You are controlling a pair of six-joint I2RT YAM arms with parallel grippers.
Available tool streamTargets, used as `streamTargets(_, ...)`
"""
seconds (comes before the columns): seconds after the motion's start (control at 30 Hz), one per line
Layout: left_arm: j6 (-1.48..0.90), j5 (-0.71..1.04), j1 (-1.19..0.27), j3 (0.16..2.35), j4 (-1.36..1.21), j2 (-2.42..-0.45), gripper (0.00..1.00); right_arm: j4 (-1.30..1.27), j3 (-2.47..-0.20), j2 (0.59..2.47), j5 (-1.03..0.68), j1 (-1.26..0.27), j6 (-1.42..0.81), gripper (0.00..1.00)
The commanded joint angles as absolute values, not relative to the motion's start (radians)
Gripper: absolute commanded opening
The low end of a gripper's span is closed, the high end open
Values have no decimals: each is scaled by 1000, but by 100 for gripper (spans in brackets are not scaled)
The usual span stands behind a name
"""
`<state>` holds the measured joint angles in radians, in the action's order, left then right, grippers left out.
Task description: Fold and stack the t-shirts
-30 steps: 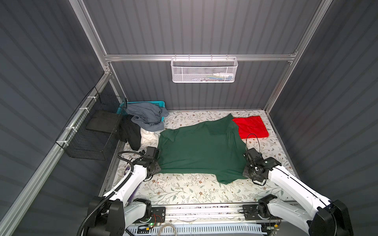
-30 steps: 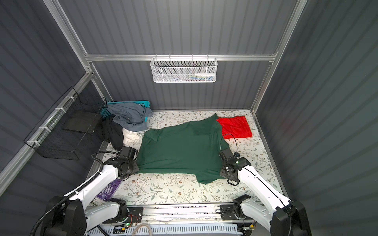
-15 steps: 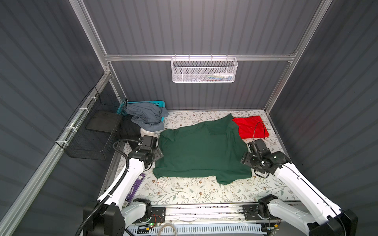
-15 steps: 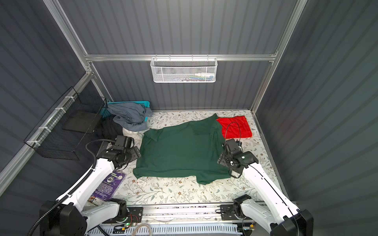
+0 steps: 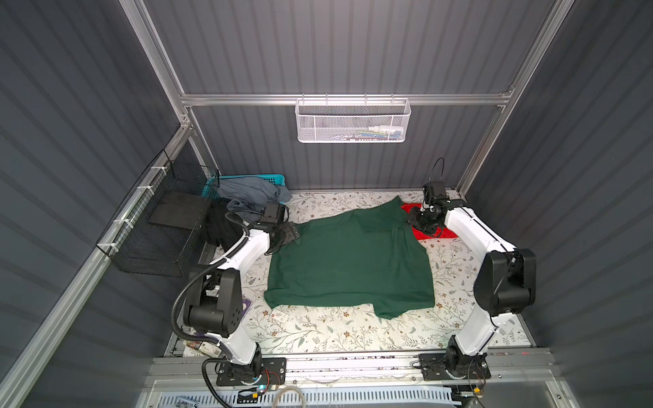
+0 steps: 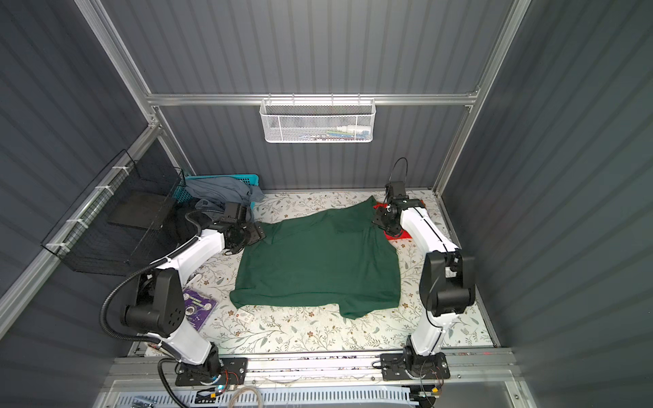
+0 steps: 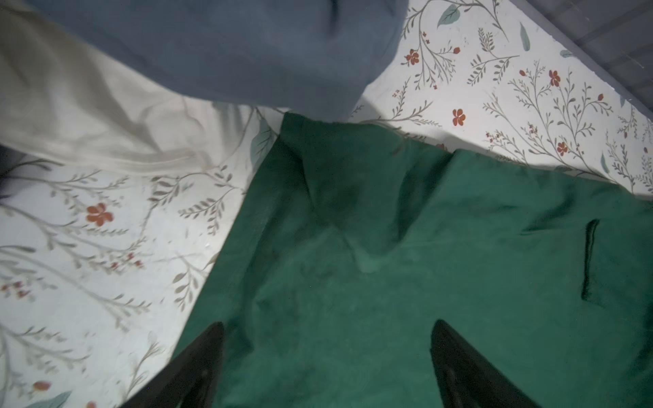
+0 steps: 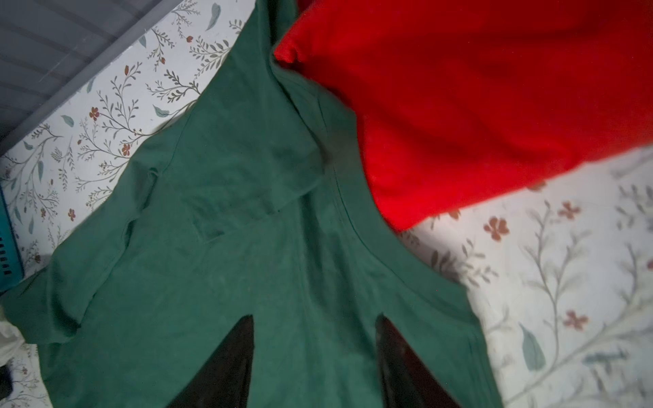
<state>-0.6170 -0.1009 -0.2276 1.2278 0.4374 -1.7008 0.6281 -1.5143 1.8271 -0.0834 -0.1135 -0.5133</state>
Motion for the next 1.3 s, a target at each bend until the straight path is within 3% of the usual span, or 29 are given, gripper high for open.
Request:
streamTargets(0.0, -592, -67, -229, 1292, 389, -1764, 91, 572, -1607, 1914, -133, -94, -486, 55)
streamTargets(0.47, -584, -30, -229, 1399, 321, -1892, 89, 586, -1819, 2158, -195, -69, -458, 40)
streamTargets(1.03, -571, -13, -230, 1461, 354, -1901, 89, 539, -1709, 2164, -219, -95, -488, 37)
streamTargets(1.27, -574, -2, -232, 1444, 354, -1893, 89, 601, -1718, 2152, -76, -107, -456, 40)
